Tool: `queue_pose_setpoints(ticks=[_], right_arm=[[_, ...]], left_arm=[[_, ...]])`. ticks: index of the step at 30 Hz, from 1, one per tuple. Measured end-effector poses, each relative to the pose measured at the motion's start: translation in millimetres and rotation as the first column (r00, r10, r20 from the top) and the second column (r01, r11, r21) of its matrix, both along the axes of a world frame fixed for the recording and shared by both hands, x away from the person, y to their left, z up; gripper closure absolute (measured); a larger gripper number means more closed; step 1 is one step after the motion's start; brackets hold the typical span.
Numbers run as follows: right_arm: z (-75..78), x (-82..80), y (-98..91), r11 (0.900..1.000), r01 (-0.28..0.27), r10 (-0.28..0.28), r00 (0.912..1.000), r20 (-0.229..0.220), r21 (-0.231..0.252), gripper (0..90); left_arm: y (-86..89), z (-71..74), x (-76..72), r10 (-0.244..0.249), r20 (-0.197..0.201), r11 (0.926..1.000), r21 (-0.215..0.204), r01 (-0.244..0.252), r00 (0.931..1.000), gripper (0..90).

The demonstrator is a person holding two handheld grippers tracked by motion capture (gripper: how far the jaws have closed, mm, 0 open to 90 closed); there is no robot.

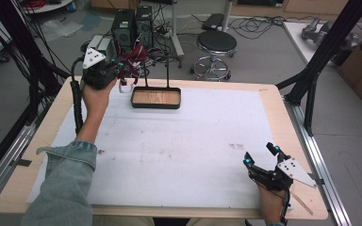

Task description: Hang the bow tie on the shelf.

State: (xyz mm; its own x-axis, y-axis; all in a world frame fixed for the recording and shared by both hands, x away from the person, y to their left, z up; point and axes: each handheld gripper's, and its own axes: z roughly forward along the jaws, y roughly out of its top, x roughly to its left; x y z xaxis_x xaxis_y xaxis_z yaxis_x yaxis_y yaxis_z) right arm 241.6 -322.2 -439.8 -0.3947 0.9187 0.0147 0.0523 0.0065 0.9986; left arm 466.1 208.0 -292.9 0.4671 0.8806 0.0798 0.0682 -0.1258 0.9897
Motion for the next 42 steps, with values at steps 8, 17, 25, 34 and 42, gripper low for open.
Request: queue_pose_setpoints(ticks=[8,17,25,34,42], right_arm=[[-0.7,0.2,0.0,1.0,-0.001,0.001,1.0,-0.009,0.002,11.1],[-1.5,1.0,-0.4,1.0,-0.006,0.006,0.9999,-0.013,0.001,11.1],[-1.7,1.0,-0.2,1.0,-0.01,0.01,0.9998,-0.017,0.002,11.1],[-2.0,1.1,0.1,0.9999,-0.013,0.013,0.9997,-0.021,0.003,11.1],[-2.1,0.9,0.7,0.9999,-0.013,0.013,0.9996,-0.024,0.003,11.0]], left_arm=[[-1.8,2.9,22.1,0.041,0.01,0.9991,-0.002,-0.041,0.9991,86.3],[-1.1,-3.4,44.5,0.087,-0.003,0.9961,0.011,-0.087,0.9962,86.3],[3.8,-18.1,55.3,0.141,-0.051,0.9899,0.021,-0.14,0.9887,86.3],[13.6,-34.0,55.6,0.165,-0.096,0.9863,0.022,-0.163,0.9817,86.2],[14.7,-53.1,56.1,0.162,-0.15,0.9866,0.039,-0.158,0.9753,86.0]])
